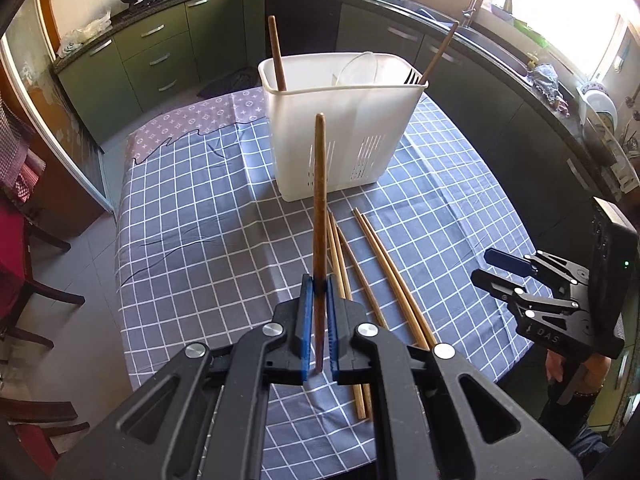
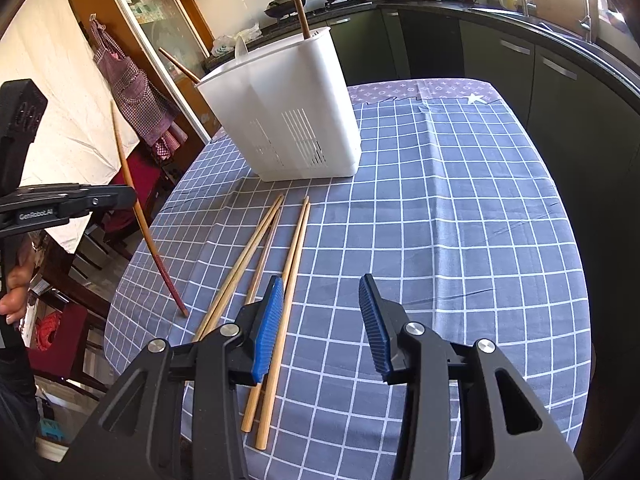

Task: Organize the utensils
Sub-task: 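Hold the chopstick upright with the left gripper while the right gripper grasps another chopstick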

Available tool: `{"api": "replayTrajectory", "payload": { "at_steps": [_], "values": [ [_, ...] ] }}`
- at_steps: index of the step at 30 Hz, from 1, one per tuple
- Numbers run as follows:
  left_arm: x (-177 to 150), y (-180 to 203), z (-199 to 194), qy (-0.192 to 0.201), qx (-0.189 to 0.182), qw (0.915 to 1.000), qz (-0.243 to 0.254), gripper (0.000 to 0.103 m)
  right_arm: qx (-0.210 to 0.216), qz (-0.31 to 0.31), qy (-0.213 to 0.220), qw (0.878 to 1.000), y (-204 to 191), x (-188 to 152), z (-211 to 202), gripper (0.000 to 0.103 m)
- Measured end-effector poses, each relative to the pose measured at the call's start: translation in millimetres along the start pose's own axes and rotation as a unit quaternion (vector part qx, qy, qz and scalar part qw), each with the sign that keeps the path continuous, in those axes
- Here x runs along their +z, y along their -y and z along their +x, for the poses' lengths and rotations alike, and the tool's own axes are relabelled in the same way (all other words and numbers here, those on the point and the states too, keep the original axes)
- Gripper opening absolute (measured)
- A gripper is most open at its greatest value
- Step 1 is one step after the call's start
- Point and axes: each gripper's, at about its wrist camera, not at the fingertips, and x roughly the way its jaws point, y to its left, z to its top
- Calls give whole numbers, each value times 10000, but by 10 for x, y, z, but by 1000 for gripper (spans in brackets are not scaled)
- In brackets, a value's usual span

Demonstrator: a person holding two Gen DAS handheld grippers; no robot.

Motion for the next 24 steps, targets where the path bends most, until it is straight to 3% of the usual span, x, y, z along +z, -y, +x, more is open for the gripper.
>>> {"api": "replayTrajectory", "payload": {
  "at_steps": [8, 15, 18, 24],
  "values": [
    [-80, -7, -69, 113, -103, 9999, 30, 7, -154, -215, -280, 9993, -105, 60, 197, 40],
    [-115, -6, -137, 282, -202, 9994, 96, 7, -240, -584, -1008, 9929, -176, 249, 564, 39],
    [-128, -6, -147, 325, -239, 9991, 119, 7, -262, -688, -1378, 9877, -198, 292, 748, 31],
    [-137, -46, -134, 324, -293, 9989, 138, 7, -191, -740, -1722, 9821, -262, 362, 951, 27]
  ]
}}
